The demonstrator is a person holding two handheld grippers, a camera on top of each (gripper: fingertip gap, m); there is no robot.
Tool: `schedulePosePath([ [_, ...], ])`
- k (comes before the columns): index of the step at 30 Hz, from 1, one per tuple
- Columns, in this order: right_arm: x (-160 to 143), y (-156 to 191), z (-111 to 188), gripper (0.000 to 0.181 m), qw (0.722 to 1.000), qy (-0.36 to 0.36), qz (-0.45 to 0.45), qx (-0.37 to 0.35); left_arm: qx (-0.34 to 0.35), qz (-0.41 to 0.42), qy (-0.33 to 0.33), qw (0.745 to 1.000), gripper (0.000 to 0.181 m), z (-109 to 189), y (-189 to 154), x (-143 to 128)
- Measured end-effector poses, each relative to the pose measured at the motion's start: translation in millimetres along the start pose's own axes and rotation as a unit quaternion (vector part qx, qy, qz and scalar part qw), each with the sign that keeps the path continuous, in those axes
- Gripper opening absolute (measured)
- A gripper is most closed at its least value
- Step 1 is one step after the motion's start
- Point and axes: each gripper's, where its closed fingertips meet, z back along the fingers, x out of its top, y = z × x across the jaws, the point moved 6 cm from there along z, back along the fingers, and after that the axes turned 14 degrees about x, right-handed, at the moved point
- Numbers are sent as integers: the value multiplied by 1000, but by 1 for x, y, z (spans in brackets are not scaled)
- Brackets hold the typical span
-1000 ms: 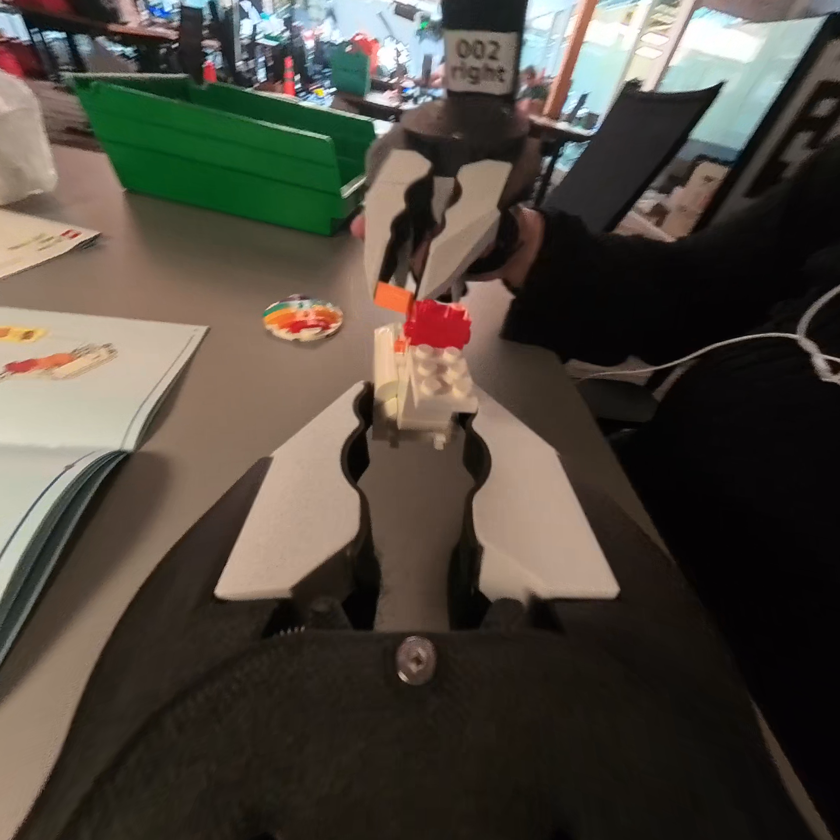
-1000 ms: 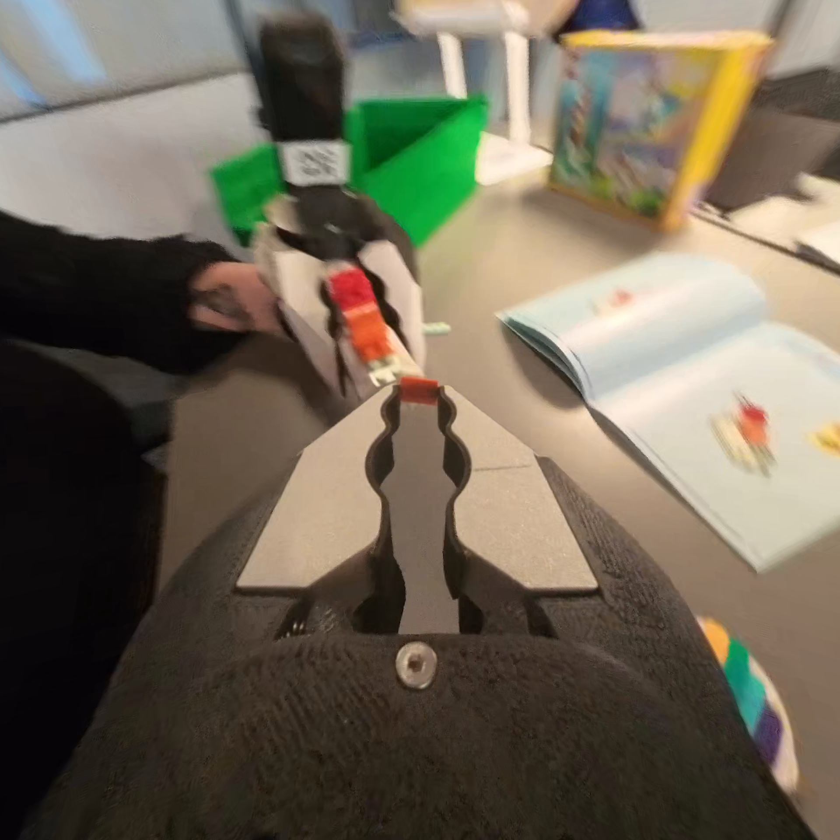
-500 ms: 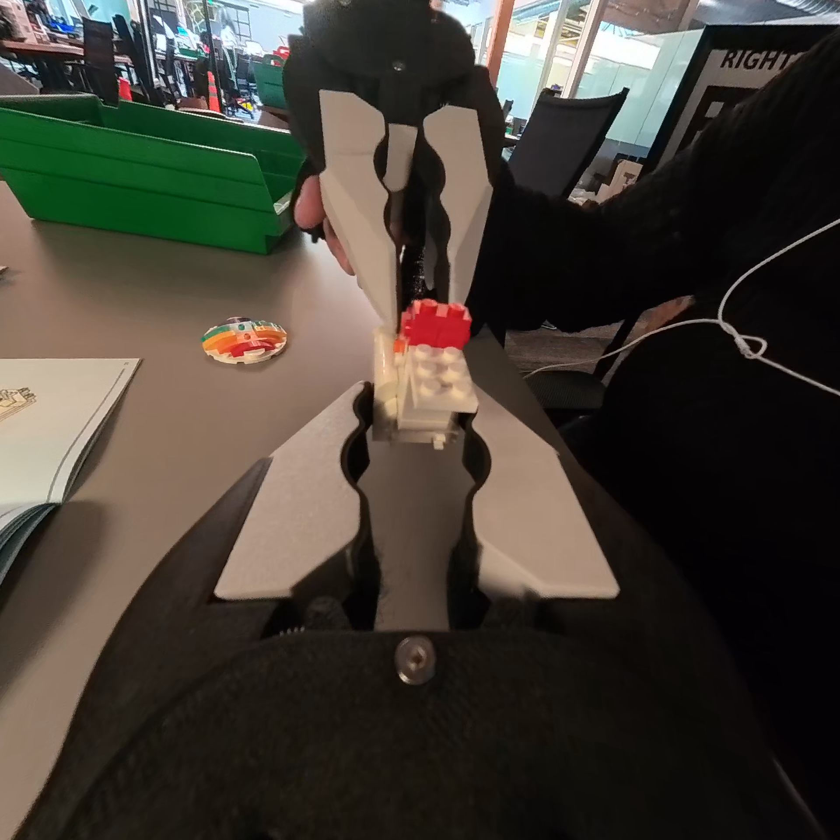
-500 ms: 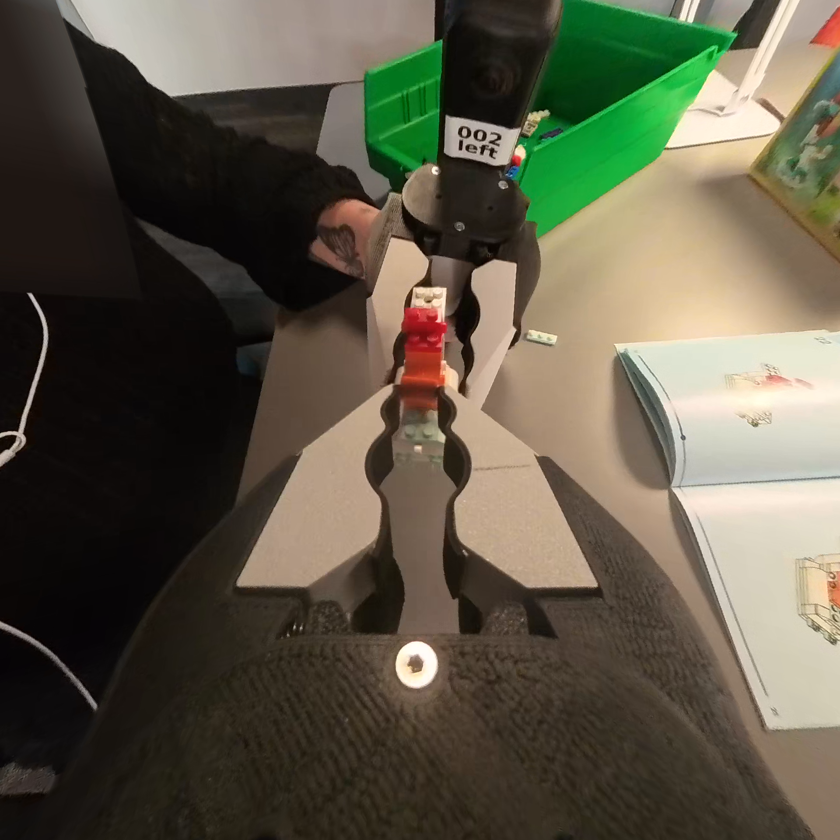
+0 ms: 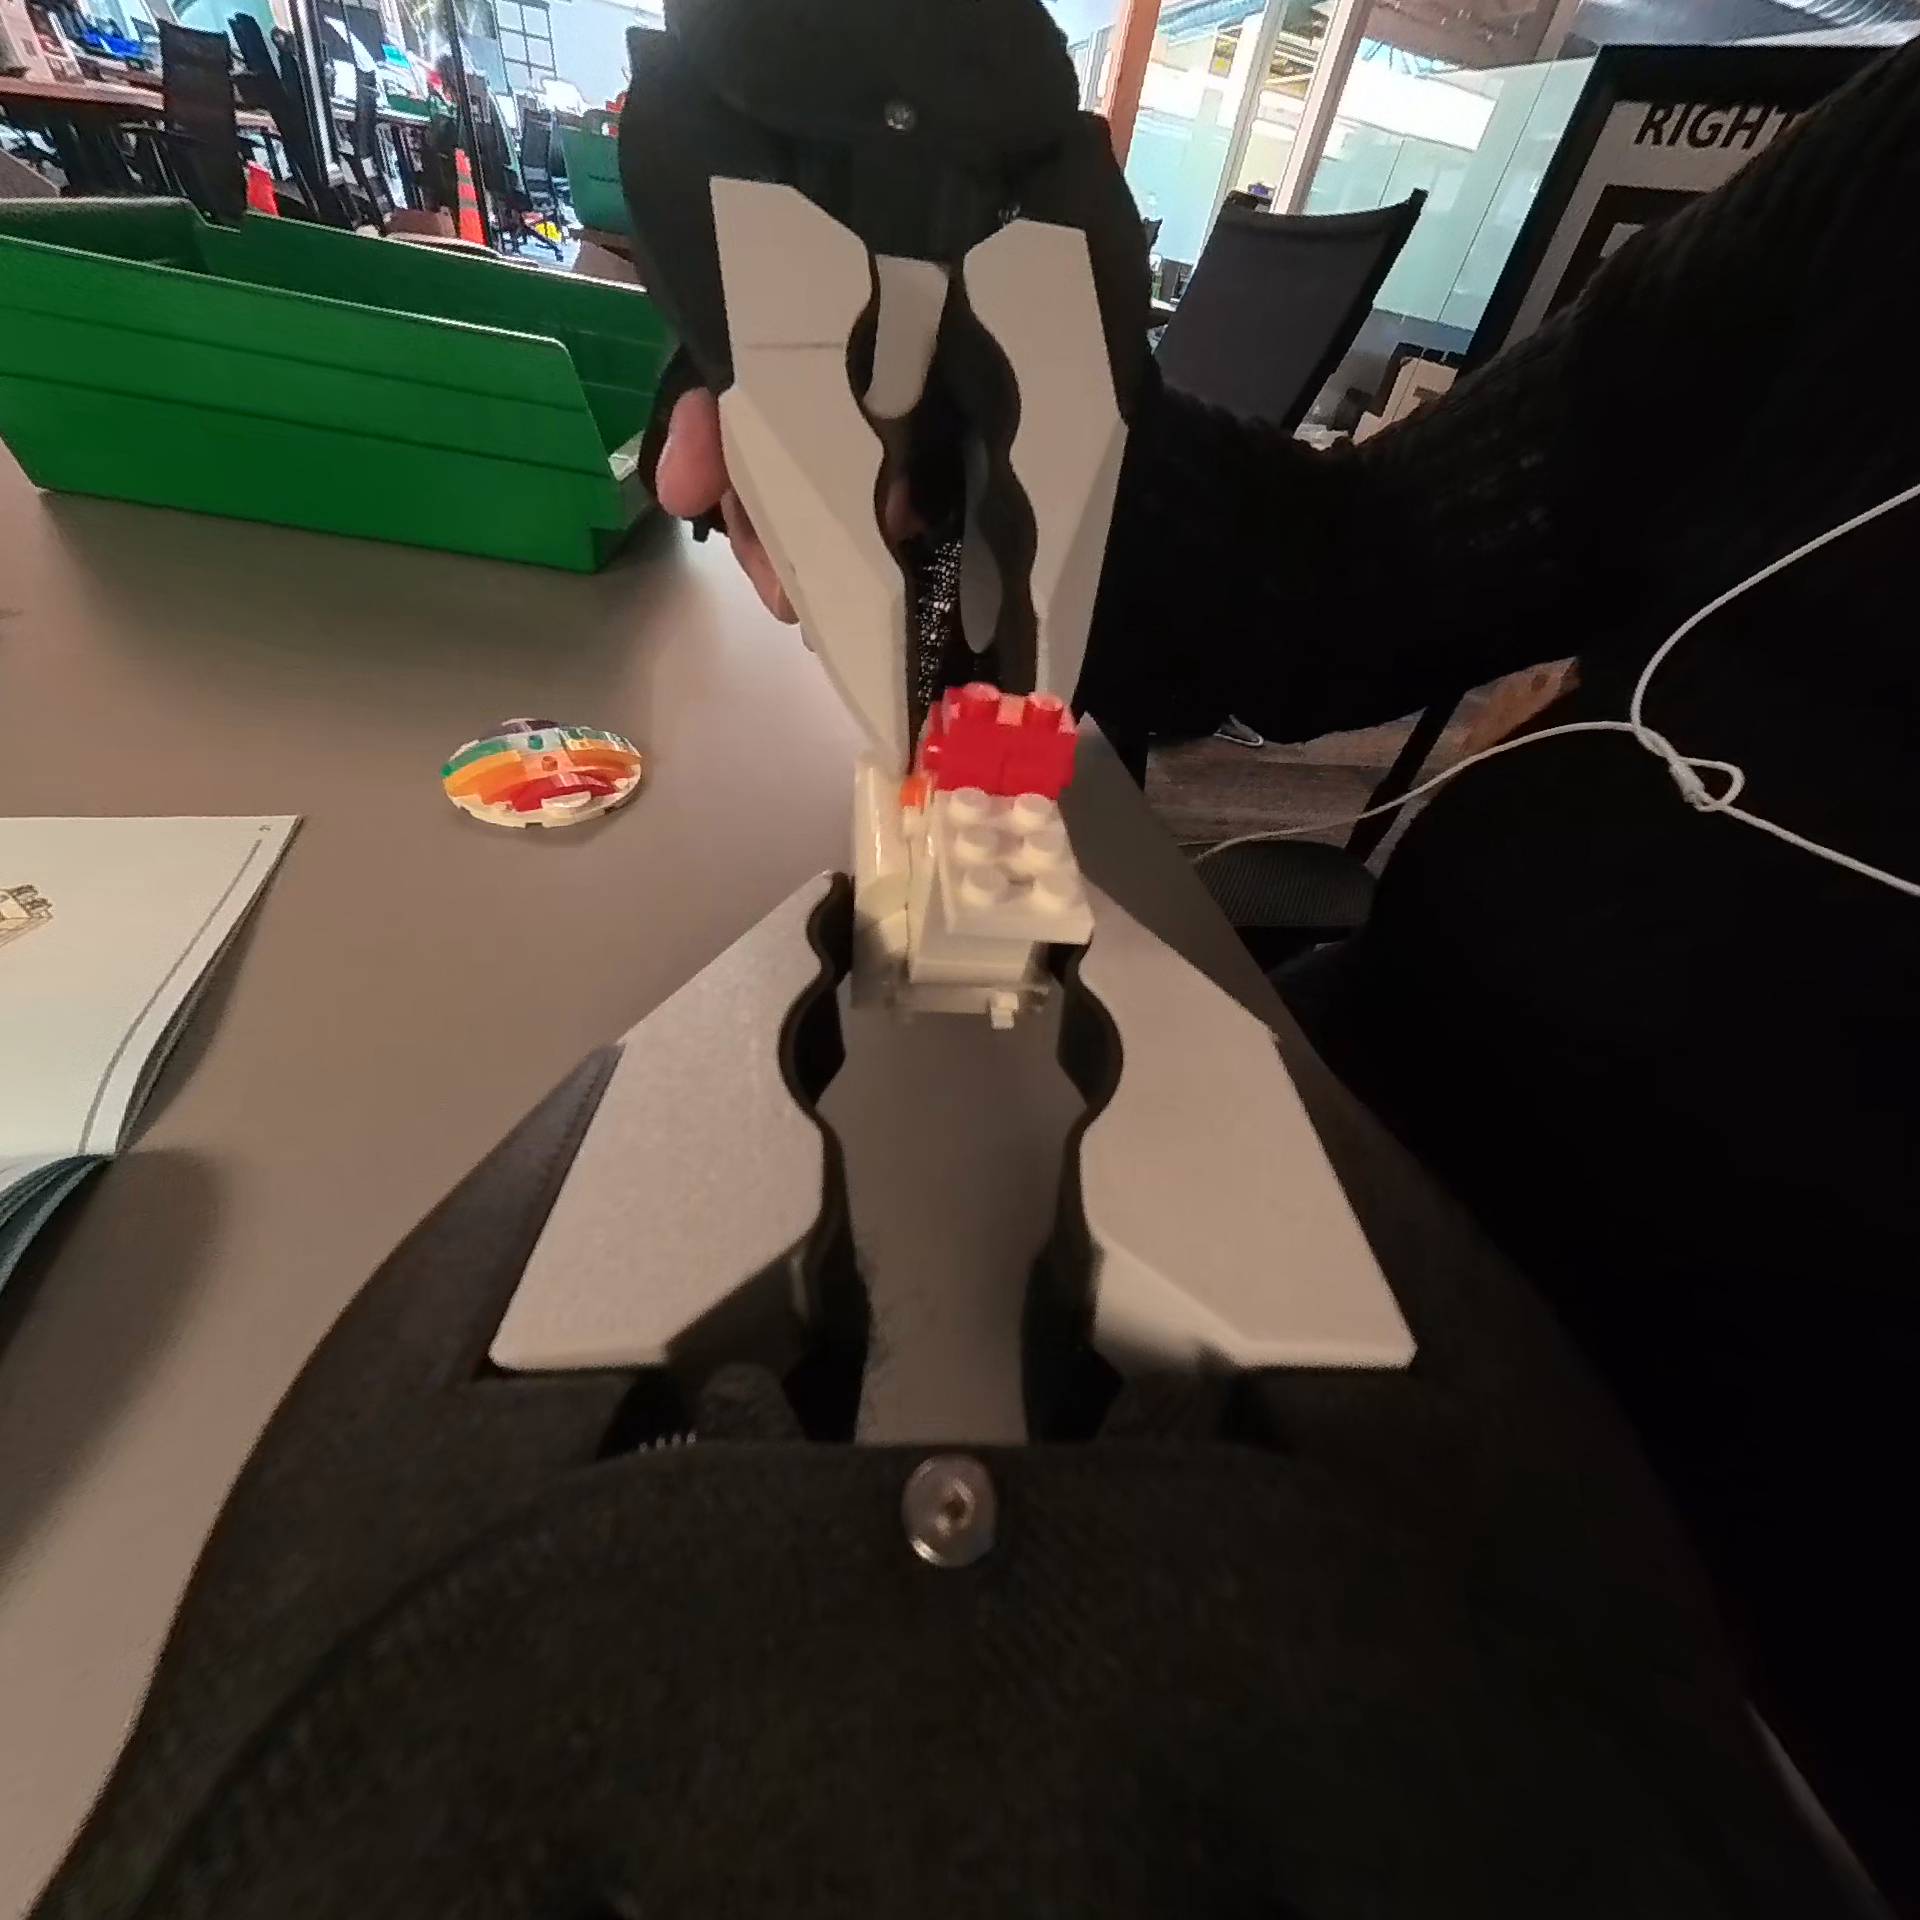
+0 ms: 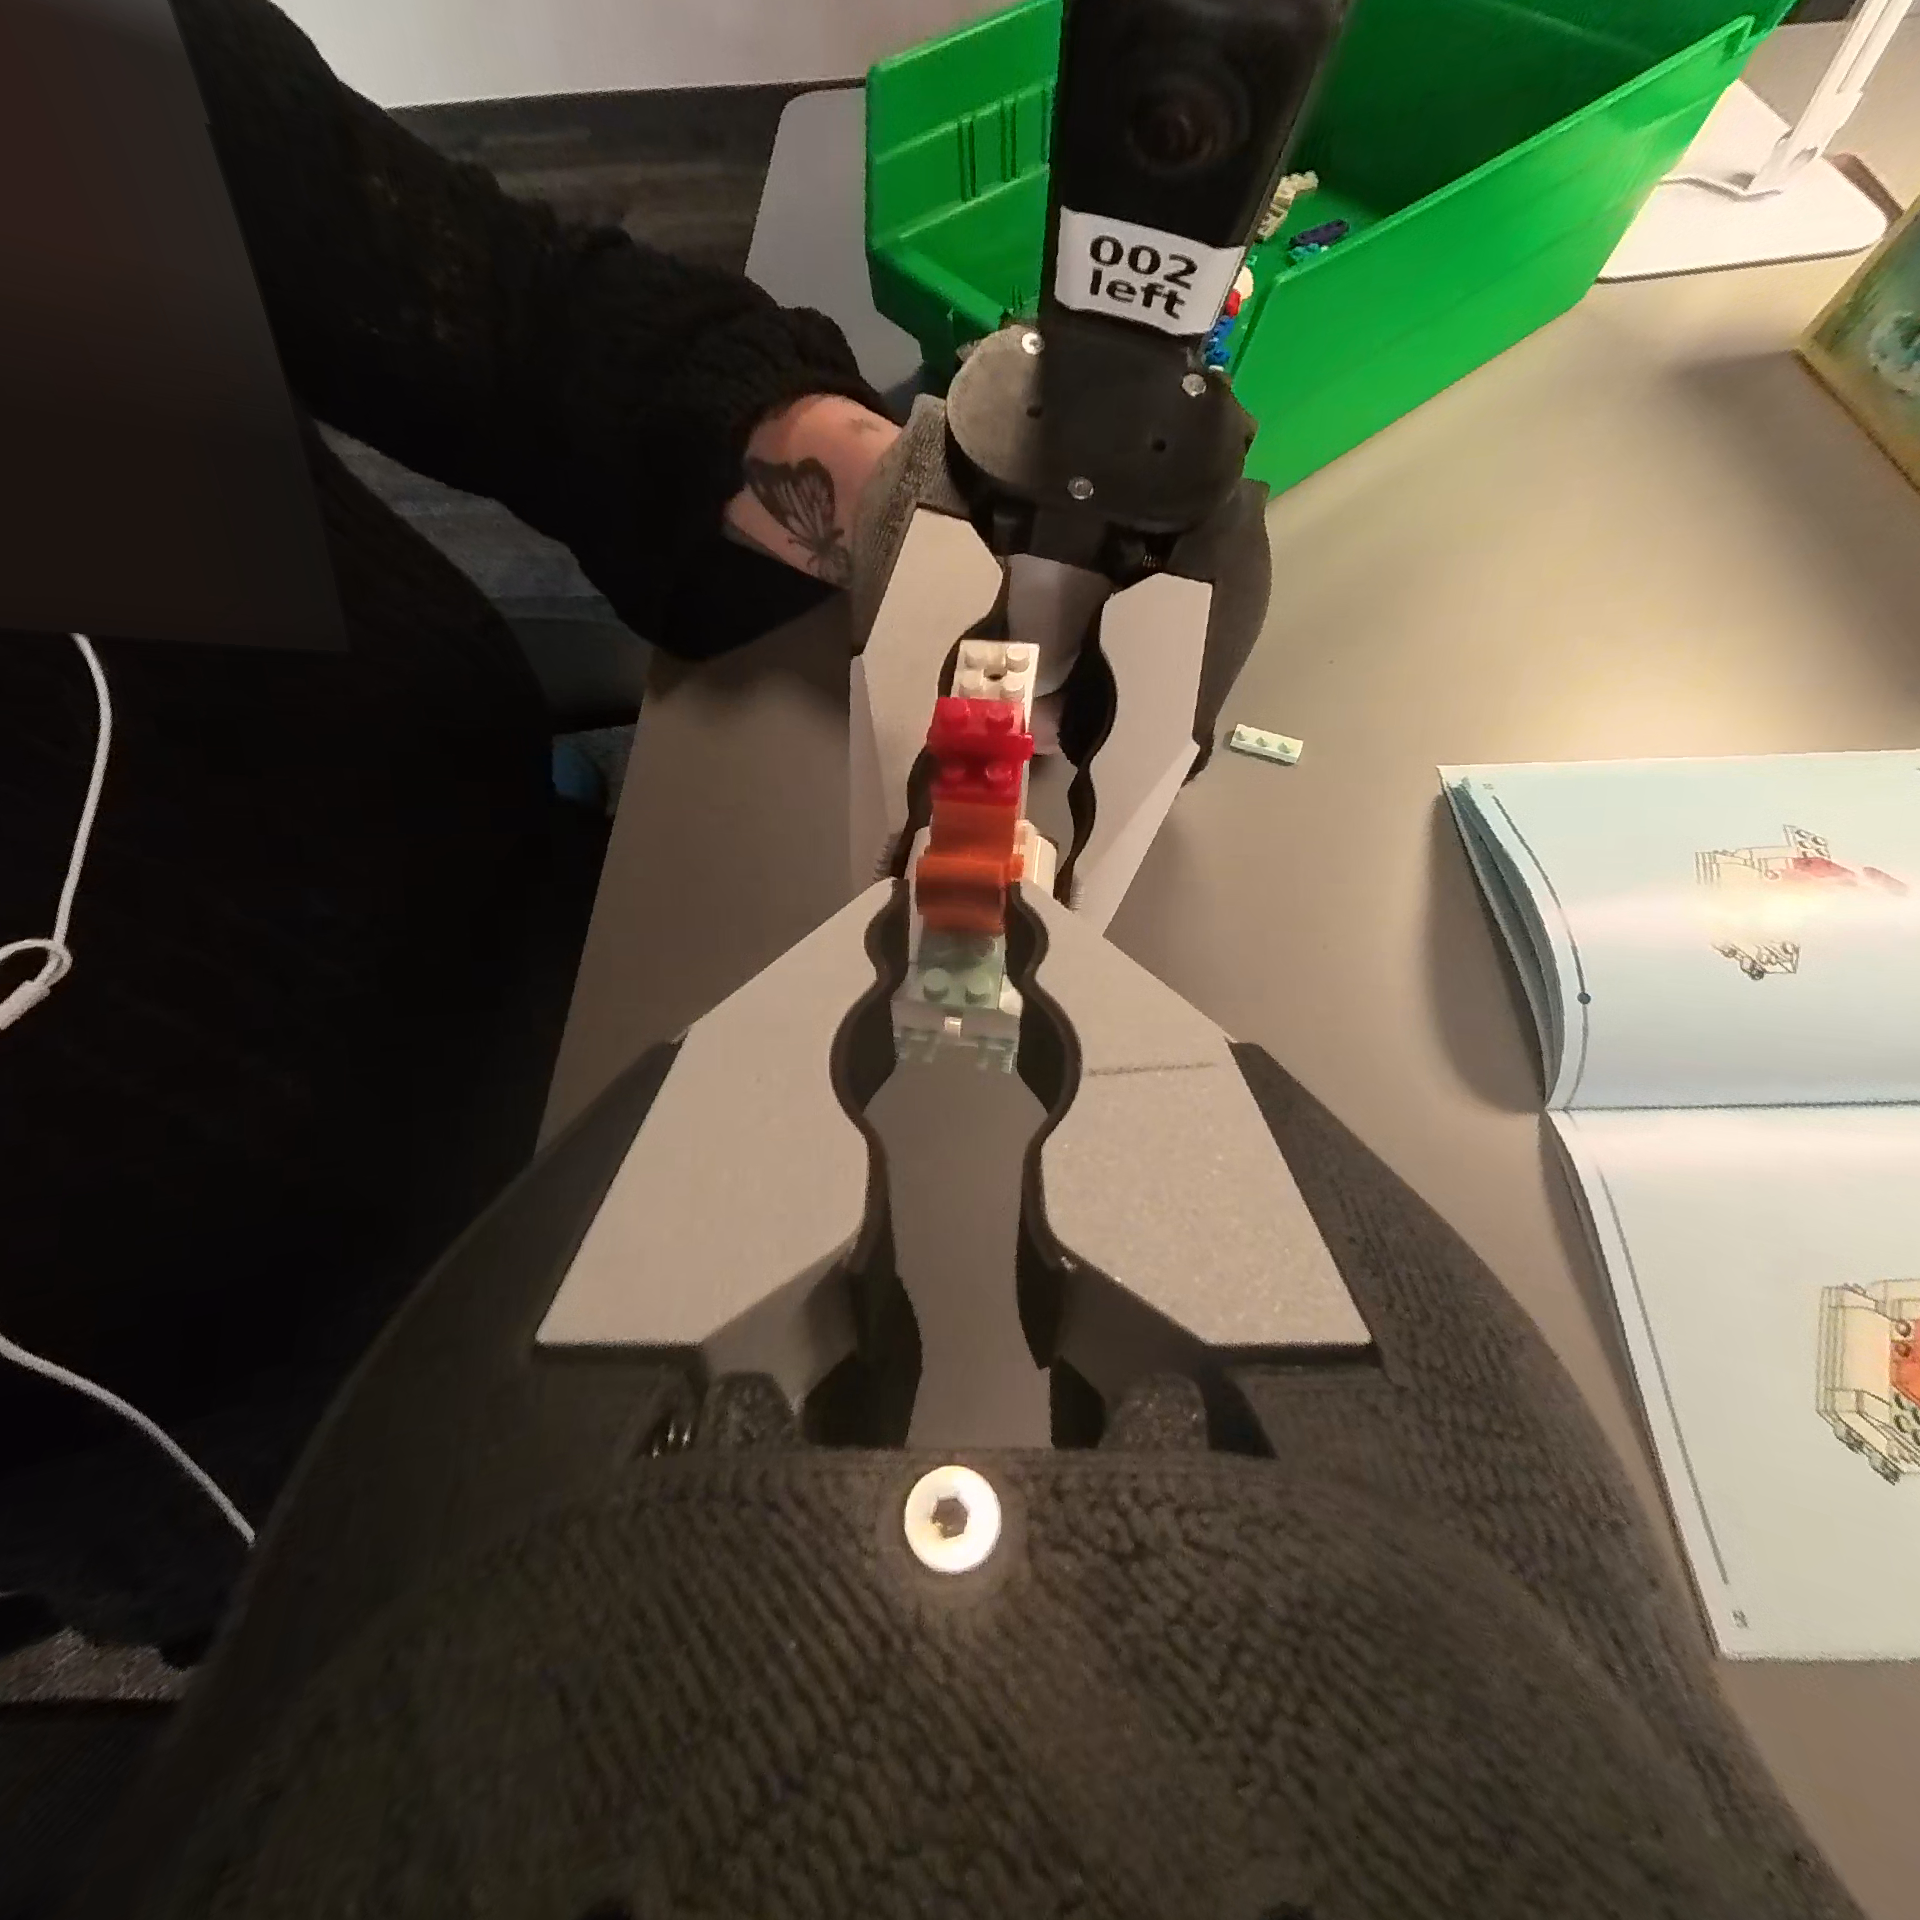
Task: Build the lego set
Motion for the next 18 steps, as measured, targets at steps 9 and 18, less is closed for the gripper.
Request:
schedulePosePath([
  [9, 4, -3, 6, 31, 999, -19, 9, -31, 3, 9, -4, 1000, 37, 1, 2, 1],
  [18, -9, 3, -4, 73, 878, 177, 311, -318, 37, 93, -33, 994, 37, 8, 22, 6],
])
